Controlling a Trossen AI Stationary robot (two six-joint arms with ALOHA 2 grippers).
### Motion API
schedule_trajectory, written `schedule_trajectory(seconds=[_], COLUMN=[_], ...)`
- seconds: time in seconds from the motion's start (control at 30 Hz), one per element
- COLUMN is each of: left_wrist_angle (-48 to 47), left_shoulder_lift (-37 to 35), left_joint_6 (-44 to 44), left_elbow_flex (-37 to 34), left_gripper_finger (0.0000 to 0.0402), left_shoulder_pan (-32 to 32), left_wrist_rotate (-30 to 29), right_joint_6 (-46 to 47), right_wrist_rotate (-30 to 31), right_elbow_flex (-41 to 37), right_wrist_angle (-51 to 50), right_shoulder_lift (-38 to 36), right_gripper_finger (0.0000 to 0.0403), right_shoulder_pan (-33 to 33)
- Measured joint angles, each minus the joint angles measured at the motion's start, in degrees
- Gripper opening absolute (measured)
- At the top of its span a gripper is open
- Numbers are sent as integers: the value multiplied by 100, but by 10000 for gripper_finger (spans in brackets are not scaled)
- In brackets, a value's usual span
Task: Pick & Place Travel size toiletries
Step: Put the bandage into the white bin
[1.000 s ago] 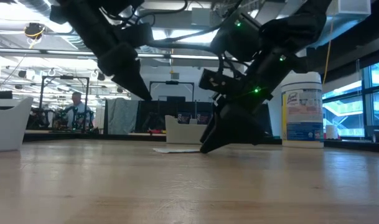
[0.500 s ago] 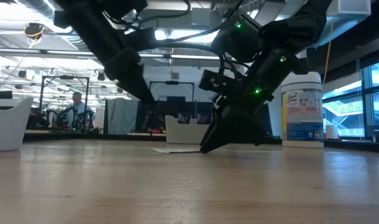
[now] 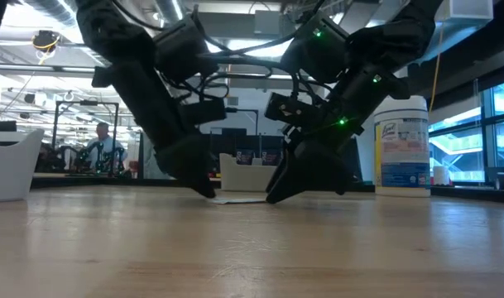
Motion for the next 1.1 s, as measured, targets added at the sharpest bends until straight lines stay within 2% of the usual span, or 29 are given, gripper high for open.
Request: schedule_trajectory(seconds=[0.2, 0.43, 0.83, 1.1], left_wrist_angle=[274, 292, 565, 581], left_shoulder_lift=[153, 133, 159, 159], left_joint_6=[-4, -71, -50, -42], left_elbow_flex=[17, 15, 0, 0], left_gripper_finger=[143, 143, 143, 143], left_shoulder_pan=[-22, -15, -22, -26], left_wrist_rotate=[86, 315, 704, 726], right_joint_6=[2, 6, 20, -129], right_wrist_rotate=[0, 22, 52, -66], right_elbow_flex=[0, 0, 0, 0], right_wrist_angle=[0, 0, 7, 26], right_shoulder_lift=[-4, -4, 0, 0], right_gripper_finger=[178, 187, 158, 145], right_shoulder_pan=[0, 4, 11, 9])
